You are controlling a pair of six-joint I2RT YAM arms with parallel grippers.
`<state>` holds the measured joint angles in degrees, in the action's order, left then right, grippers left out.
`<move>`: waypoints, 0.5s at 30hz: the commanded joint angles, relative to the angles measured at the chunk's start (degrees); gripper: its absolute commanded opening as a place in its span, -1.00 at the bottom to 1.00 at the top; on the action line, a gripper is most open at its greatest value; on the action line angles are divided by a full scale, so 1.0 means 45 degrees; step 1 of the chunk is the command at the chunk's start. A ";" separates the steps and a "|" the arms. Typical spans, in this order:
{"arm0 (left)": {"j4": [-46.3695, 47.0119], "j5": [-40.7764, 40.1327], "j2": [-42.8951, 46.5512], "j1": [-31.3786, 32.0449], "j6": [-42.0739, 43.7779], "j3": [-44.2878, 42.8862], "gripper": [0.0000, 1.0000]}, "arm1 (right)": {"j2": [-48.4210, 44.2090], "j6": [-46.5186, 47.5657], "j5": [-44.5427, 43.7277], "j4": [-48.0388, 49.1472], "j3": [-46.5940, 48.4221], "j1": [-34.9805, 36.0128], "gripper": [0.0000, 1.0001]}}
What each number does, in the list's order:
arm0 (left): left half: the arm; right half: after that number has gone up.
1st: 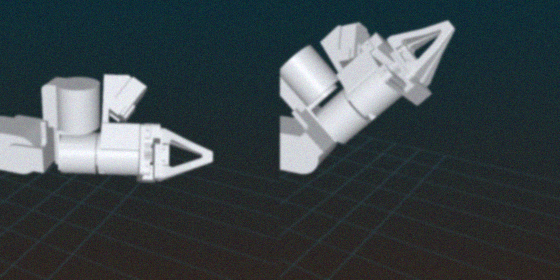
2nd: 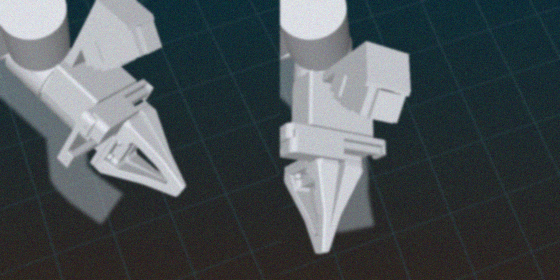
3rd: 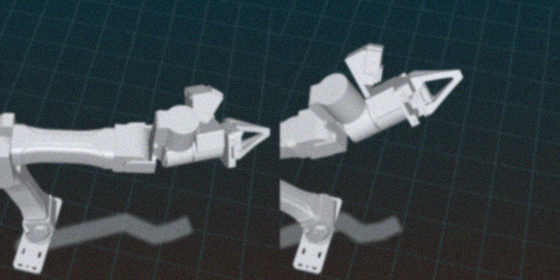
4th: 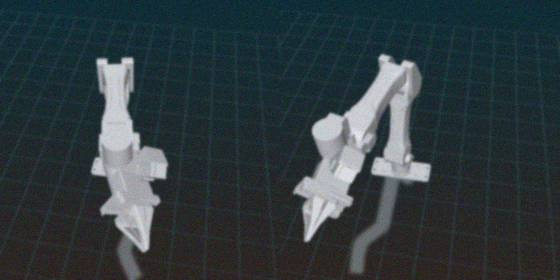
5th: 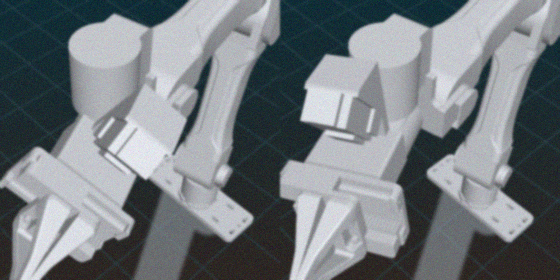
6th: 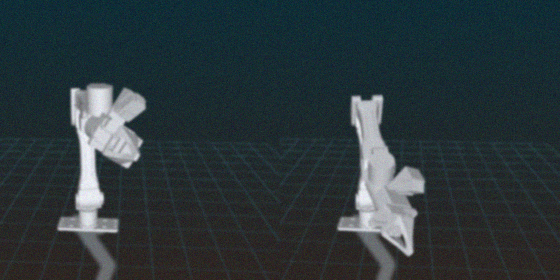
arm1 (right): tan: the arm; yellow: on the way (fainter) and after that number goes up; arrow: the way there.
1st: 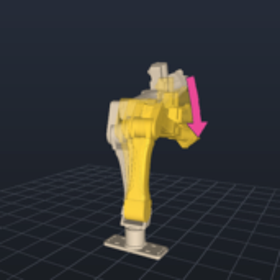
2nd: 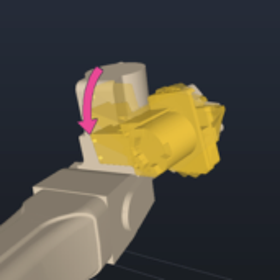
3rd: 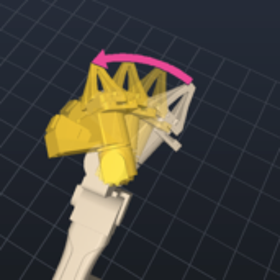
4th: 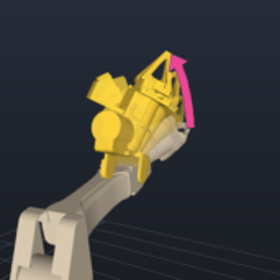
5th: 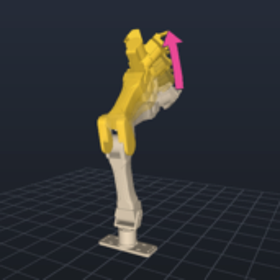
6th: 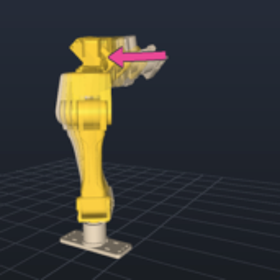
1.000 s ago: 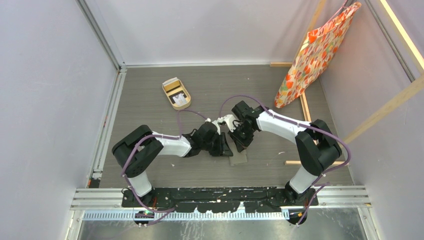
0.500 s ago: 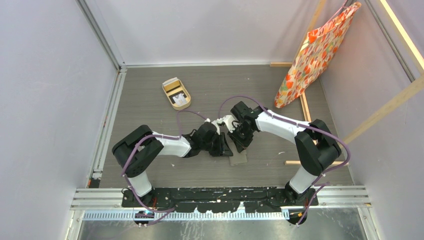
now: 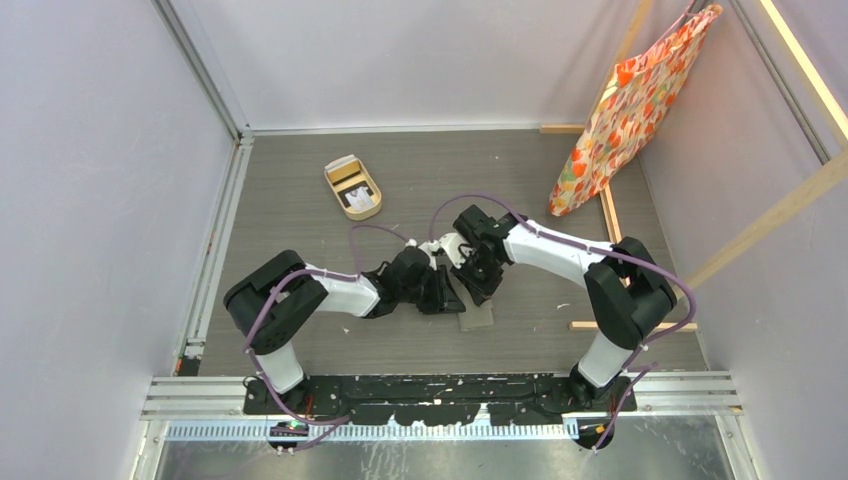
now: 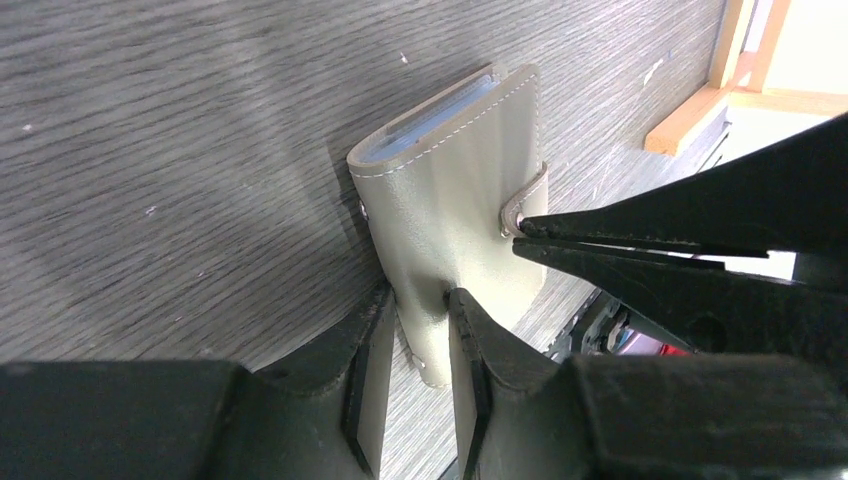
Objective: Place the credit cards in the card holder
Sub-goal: Close the card holder at the center of the board.
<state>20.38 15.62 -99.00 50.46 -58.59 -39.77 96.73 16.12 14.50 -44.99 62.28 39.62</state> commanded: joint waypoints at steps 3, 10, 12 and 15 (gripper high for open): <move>0.2033 -0.0187 0.0154 0.0139 0.0207 0.0415 -0.44 | 0.1319 -0.0086 -0.0371 0.0516 -0.0448 0.0964 -0.98; 0.4959 -0.0401 -0.0143 0.0074 -0.1265 0.1659 -0.43 | 0.1578 -0.0232 -0.0958 0.0689 -0.0442 0.1128 -0.98; 0.5565 -0.0439 -0.0265 0.0073 -0.1584 0.1865 -0.44 | 0.1642 -0.0237 -0.1060 0.0720 -0.0461 0.1150 -0.98; 0.5783 -0.0516 -0.0309 0.0057 -0.1682 0.1953 -0.43 | 0.1677 -0.0229 -0.1124 0.0697 -0.0478 0.1146 -0.98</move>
<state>38.06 14.48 -100.05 50.26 -65.52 -31.27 99.39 14.98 10.98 -44.82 63.88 43.99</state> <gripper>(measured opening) 0.283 0.018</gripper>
